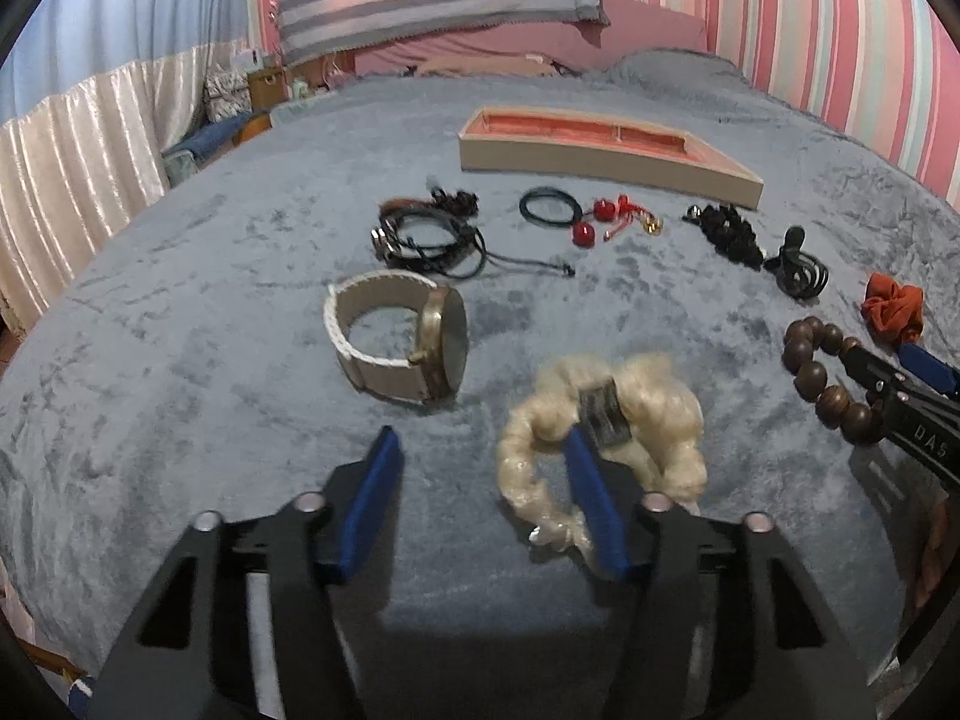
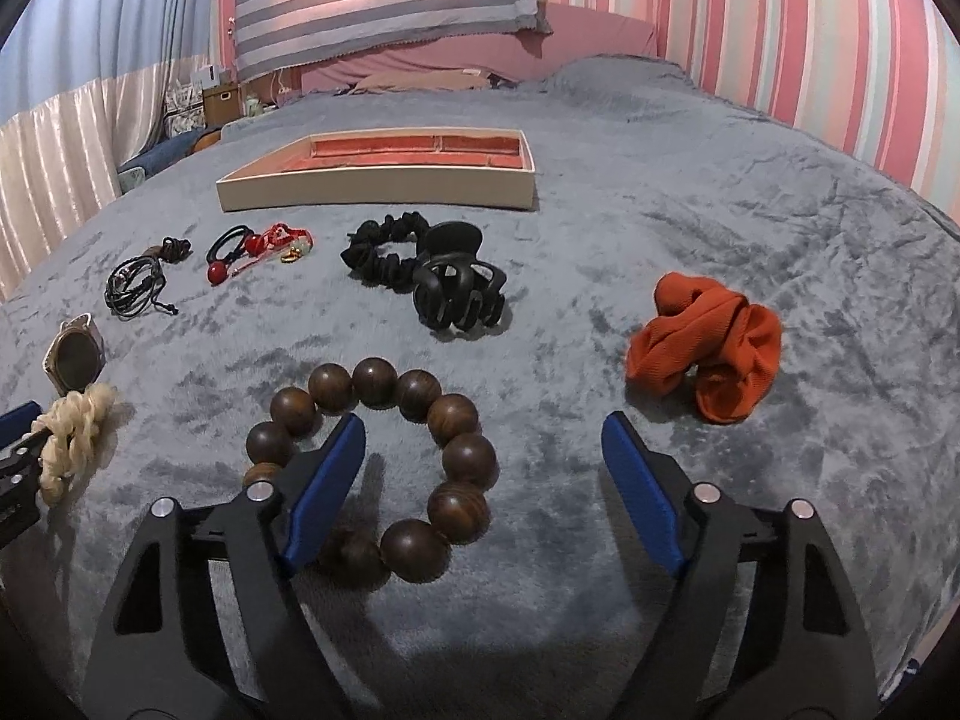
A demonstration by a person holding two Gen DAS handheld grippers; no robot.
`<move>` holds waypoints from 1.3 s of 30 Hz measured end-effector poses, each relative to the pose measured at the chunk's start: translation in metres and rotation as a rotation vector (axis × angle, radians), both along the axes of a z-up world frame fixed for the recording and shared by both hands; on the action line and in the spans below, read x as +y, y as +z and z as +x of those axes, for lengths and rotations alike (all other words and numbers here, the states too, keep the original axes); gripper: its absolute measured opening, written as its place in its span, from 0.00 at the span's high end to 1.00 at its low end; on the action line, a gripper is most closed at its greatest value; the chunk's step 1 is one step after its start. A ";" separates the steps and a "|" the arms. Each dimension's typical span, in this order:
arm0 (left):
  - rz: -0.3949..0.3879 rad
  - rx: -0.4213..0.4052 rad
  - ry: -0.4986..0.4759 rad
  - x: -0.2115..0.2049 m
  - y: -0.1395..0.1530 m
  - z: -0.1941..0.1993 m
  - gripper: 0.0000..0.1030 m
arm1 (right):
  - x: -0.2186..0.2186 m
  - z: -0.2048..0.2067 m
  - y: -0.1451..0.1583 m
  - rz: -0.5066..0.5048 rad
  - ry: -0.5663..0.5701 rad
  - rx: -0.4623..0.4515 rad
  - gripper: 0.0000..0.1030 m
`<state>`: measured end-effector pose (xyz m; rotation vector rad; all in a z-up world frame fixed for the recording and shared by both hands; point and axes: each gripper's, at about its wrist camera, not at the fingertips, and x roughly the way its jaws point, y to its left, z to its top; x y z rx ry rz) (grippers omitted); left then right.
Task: Organize jewelry
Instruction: 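Grasp the cream scrunchie with the left gripper while the right gripper grasps the wooden bead bracelet, then carry the cream scrunchie and bead bracelet with both grippers into the brick-lined tray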
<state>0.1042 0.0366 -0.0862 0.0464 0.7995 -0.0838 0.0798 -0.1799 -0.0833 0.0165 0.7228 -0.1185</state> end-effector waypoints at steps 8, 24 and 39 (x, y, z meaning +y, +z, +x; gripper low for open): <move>-0.001 0.006 -0.037 -0.005 -0.003 0.009 0.65 | 0.000 0.011 -0.008 0.024 0.005 0.054 0.40; -0.036 0.004 -0.085 -0.011 -0.003 0.018 0.91 | 0.006 0.020 -0.012 0.024 0.033 0.083 0.69; -0.038 -0.071 -0.093 -0.016 0.019 0.014 0.93 | 0.004 0.011 -0.002 0.048 0.058 0.020 0.79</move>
